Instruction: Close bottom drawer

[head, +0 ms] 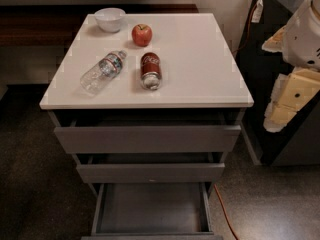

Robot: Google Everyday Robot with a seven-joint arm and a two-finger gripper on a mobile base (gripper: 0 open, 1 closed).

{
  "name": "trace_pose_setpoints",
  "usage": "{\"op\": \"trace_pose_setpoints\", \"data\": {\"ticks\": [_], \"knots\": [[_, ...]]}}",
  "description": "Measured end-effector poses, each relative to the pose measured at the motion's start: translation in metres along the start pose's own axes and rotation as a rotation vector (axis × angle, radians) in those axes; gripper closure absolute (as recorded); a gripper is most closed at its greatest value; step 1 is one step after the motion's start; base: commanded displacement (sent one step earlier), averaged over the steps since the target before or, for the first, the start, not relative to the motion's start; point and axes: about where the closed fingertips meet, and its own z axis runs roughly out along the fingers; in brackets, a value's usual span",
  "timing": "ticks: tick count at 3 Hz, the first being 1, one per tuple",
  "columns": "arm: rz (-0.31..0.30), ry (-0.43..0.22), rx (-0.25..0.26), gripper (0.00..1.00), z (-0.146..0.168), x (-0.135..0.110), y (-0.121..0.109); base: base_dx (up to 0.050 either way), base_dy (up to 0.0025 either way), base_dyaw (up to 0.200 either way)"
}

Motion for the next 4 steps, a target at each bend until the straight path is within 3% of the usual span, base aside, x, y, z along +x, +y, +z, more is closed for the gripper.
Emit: {"op": "trace_pose_setpoints", "data": {"ticks": [2,3,4], "knots": [[0.000,0.000,0.000,0.00,0.000,0.000,0.000,-0.050,0.00003,0.000],[0.000,0.000,0.000,0.00,0.000,0.000,0.000,0.000,0.00000,0.000],[-0.011,-0.028,-0.043,0.00,0.011,-0.013,0.004,0.000,0.00000,0.000]]}}
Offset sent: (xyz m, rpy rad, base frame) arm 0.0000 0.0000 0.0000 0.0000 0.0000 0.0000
